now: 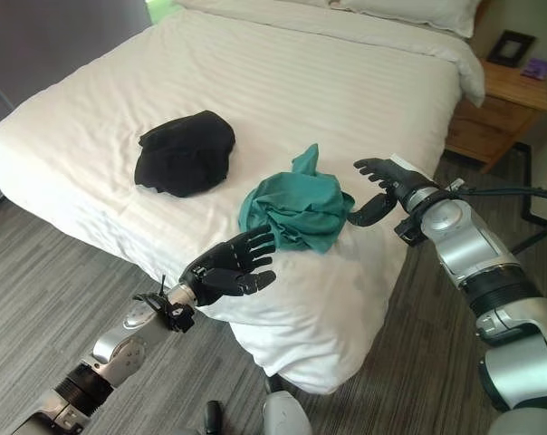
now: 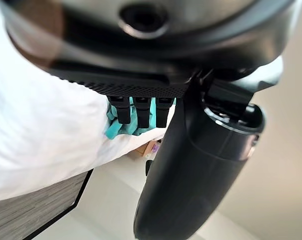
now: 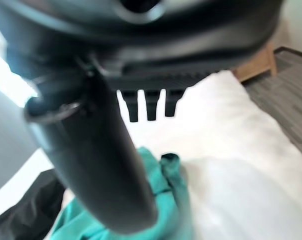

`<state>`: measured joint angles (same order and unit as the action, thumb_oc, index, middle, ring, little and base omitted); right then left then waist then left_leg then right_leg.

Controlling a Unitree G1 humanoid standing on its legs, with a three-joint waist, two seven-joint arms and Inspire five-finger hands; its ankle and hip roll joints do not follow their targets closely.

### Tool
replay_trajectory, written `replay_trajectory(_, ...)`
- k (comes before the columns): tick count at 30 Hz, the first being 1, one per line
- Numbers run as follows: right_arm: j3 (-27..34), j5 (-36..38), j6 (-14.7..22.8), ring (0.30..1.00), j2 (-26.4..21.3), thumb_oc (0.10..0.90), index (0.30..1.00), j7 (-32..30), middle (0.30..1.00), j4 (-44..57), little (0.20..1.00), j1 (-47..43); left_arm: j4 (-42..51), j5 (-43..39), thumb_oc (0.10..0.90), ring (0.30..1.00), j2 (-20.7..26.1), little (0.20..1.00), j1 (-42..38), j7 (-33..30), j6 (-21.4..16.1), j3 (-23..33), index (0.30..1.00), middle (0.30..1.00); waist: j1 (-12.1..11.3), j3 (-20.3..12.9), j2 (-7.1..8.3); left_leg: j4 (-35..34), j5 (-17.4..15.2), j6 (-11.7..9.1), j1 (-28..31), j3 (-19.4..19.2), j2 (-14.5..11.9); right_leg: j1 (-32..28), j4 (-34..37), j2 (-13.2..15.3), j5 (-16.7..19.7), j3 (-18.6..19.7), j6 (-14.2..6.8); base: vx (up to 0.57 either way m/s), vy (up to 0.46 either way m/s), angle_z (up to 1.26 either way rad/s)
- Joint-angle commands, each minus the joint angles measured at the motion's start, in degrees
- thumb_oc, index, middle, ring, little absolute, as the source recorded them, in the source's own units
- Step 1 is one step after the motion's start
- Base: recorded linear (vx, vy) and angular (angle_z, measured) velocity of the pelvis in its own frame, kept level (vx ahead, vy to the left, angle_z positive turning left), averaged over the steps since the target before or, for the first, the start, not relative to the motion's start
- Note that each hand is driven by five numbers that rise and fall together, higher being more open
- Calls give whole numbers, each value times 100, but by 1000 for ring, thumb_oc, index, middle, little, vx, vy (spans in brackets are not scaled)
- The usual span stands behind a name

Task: Pick up bed clothes into laundry basket.

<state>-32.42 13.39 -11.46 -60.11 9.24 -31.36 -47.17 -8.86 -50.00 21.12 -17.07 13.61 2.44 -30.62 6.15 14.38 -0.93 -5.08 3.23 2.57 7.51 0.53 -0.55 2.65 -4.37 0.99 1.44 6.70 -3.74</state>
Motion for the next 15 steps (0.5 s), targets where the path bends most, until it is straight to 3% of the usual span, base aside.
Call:
replay_trajectory(1, 45, -329, 403, 900, -295, 800, 900, -137, 900, -179, 900, -932, 600, -213, 800, 900, -251, 900, -150, 484, -413, -187, 900, 900, -277, -629, 590, 8, -252, -204, 148, -322, 216, -353, 433, 45, 400, 234, -332, 140, -77, 16)
replay_trajectory(7, -274, -457, 447, 900, -165, 800, 900, -98, 900, -578, 900, -1239, 583, -373, 800, 900, -327, 900, -1, 421, -407, -164, 900, 900, -391, -647, 619, 8, -239, -240, 67, -157, 208, -606, 754, 71, 377, 4, -231, 54, -53, 21)
replay_trajectory(15, -380, -356, 701, 900, 463, 800, 900, -304, 900, -1520, 900, -1479, 788, -404, 800, 900, -266, 900, 156, 259, -442, -356, 900, 900, -589, -576, 562, 8, -185, -281, -32, 58, 198, -718, 873, 97, 314, -219, -130, 37, -29, 17)
